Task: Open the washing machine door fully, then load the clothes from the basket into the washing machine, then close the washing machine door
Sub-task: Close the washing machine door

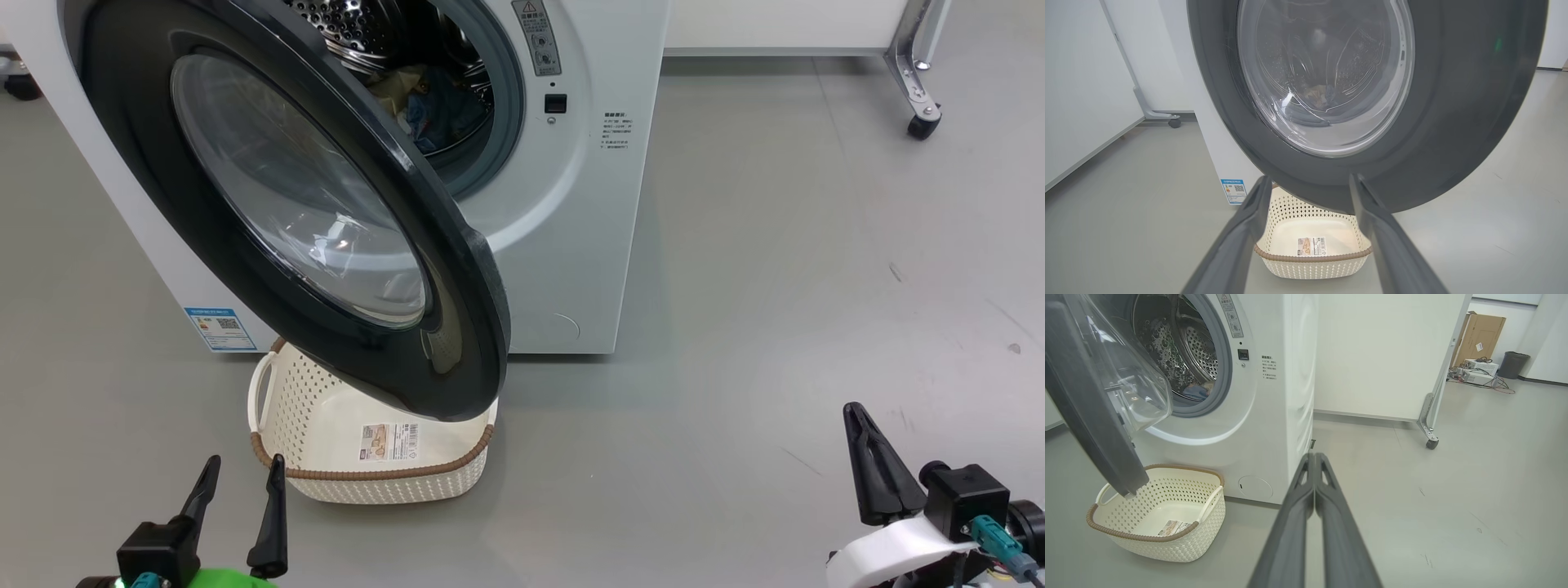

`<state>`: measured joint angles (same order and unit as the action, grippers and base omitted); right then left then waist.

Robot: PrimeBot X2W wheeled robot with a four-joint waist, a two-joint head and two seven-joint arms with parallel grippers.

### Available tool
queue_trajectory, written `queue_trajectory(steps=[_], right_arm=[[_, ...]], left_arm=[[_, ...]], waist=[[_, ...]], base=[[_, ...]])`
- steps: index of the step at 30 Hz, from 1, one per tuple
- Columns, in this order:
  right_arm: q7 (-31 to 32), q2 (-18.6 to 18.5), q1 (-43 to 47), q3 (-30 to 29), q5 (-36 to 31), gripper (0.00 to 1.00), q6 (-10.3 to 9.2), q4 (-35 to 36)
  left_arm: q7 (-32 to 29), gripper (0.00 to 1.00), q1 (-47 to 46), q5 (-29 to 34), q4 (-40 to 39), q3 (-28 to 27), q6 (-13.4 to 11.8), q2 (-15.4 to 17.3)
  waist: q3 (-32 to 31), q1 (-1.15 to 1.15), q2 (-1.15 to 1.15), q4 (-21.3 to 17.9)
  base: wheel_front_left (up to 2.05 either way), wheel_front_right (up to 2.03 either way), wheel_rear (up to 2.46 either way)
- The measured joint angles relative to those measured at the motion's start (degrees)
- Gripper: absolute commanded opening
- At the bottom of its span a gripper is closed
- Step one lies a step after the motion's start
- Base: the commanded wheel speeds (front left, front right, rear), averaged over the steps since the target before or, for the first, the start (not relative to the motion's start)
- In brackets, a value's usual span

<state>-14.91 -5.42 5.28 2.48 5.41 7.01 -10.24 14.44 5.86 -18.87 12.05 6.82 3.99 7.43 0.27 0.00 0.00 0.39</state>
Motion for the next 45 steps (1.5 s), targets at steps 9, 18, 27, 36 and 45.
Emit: queue_trajectory(steps=[9,18,27,36,45], right_arm=[[0.01,0.67,-3.89,3.05,1.57,0.0,0.0,2.83],[-0.01,1.94,-15.19,14.58,6.01,0.0,0.0,13.11],[-0.05,1.94,-19.91,28.07,10.2,0.0,0.0,16.46],[-0.05,1.88,-18.66,35.54,12.77,0.0,0.0,6.39],[-0.04,1.87,-19.45,32.73,15.11,0.0,0.0,-0.75]], left_arm=[[0.0,1.0,0.02,1.58,-1.22,-0.94,0.51,-1.32],[0.0,1.0,0.03,2.24,-1.79,-2.24,0.84,-2.23],[-0.01,1.0,-0.02,3.25,-1.87,-0.99,1.65,-2.94],[0.0,1.0,-0.16,3.6,-2.27,0.05,2.53,-3.47],[0.0,1.0,-2.68,3.64,-3.42,1.89,2.6,-4.36]], waist=[[0.29,0.0,0.0,1.11],[0.51,0.0,0.0,2.1],[0.65,0.0,0.0,4.8],[1.7,0.0,0.0,8.7],[4.31,0.0,0.0,12.7]], base=[[0.0,0.0,0.0],[0.0,0.0,0.0],[0.0,0.0,0.0],[0.0,0.0,0.0],[0.0,0.0,0.0]])
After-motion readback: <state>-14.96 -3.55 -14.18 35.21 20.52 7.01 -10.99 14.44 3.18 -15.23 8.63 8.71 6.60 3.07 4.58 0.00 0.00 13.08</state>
